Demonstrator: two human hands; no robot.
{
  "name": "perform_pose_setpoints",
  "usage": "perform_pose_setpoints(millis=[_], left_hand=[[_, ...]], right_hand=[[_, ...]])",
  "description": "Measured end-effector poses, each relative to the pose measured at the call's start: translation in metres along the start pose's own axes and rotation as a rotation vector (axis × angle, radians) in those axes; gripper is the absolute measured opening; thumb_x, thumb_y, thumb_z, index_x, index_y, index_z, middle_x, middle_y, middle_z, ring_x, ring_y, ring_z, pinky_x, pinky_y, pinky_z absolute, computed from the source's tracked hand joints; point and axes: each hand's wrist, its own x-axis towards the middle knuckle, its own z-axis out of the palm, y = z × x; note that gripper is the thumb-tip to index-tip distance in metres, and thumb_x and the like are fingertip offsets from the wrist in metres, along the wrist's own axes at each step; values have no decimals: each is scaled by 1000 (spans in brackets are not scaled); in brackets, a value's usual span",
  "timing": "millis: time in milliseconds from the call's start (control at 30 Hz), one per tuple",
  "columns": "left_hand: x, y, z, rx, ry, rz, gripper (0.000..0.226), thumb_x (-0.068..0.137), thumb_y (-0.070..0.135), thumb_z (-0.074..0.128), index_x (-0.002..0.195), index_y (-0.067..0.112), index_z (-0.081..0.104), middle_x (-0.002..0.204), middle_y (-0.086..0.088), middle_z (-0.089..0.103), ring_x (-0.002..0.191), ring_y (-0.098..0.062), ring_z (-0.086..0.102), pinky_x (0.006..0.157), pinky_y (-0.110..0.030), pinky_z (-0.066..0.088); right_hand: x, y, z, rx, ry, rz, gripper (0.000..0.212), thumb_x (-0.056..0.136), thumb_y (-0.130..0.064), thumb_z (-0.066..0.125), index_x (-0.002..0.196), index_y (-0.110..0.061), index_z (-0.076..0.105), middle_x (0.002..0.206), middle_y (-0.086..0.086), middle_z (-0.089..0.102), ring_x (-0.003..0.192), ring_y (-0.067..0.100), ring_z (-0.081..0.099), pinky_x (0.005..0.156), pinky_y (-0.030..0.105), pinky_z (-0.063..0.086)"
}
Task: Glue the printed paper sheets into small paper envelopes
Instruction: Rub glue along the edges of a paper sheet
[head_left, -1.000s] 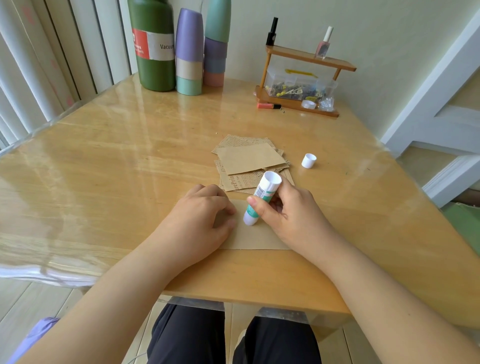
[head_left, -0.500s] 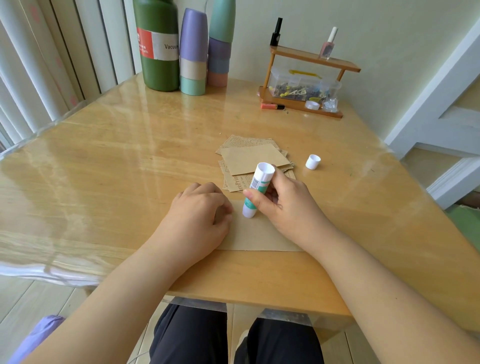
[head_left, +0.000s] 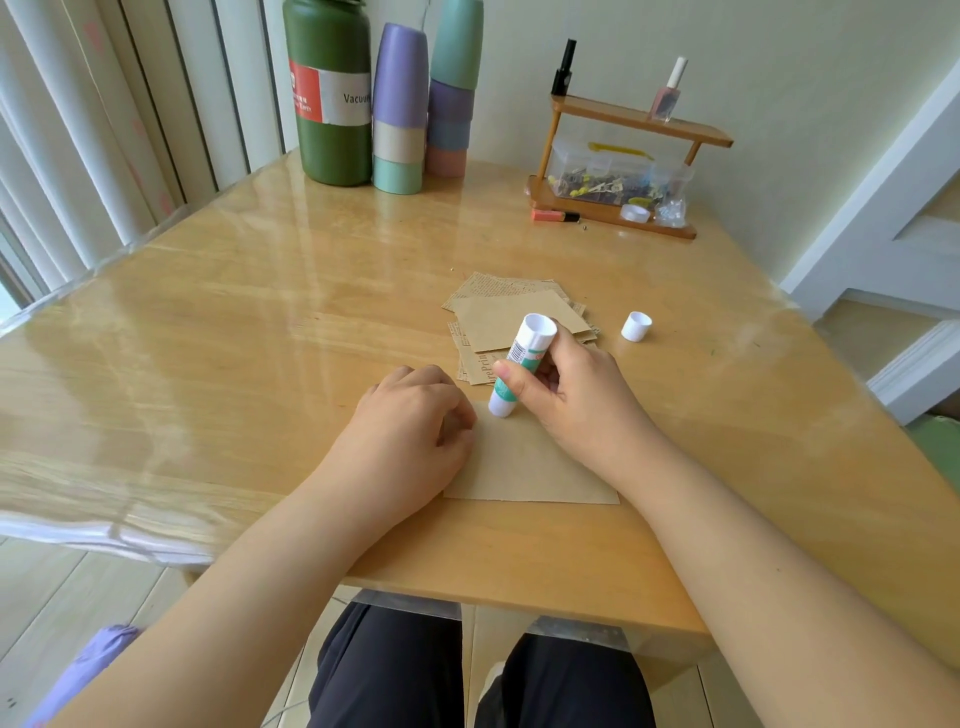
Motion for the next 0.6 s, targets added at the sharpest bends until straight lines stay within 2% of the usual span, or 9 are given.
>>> perform_pose_setpoints(millis=[67,167,267,333,400,500,600], left_hand=[[1,-1,-3,18,-37,1,9,85,21,61,91,18,67,94,7,56,91,-17,48,81,-29,40],[2,-3,-9,59,-137,12,17,88,24,58,101,17,66,103,5,57,98,-16,50,85,-24,37],[-2,-5,-13,145,-175,35,27,89,32,56,114,26,62,117,14,54,113,-12,45,106,-26,23],[-6,-9,-14,149,-199,28,32,88,39,56,119,31,58,123,20,50,121,-7,39,114,-35,13],[-11,-14,-14,86,-200,36,41,84,50,54,119,31,59,123,20,51,120,-7,41,112,-41,21],[-16,-18,-12,27,-163,48,62,71,65,37,118,31,59,121,21,53,117,-6,45,109,-42,28],[-17,-19,-11,8,-138,30,66,68,66,35,121,32,56,120,22,51,116,-4,44,110,-41,27]], right_hand=[[-4,0,0,-4,0,-3,20,92,-28,59,80,-23,44,54,-20,54,59,-3,47,57,9,34],[-12,-3,-1,0,5,-26,22,90,-28,60,77,-17,46,51,-15,50,55,1,43,54,10,33],[-20,-8,-2,-2,-31,-57,26,91,-25,60,73,-24,41,58,-36,52,55,0,43,54,8,34],[-24,-8,-2,-9,-45,-59,24,90,-26,61,75,-23,43,59,-39,50,54,-1,44,54,8,34],[-26,-9,-2,-14,-43,-60,25,89,-28,61,74,-26,41,59,-34,52,55,0,44,54,9,34],[-25,-10,-1,-5,-26,-67,30,89,-29,62,73,-33,37,50,-12,43,54,1,43,54,10,34],[-19,-11,1,-5,-33,-67,28,89,-30,61,75,-35,37,53,-12,37,54,1,42,54,10,34]])
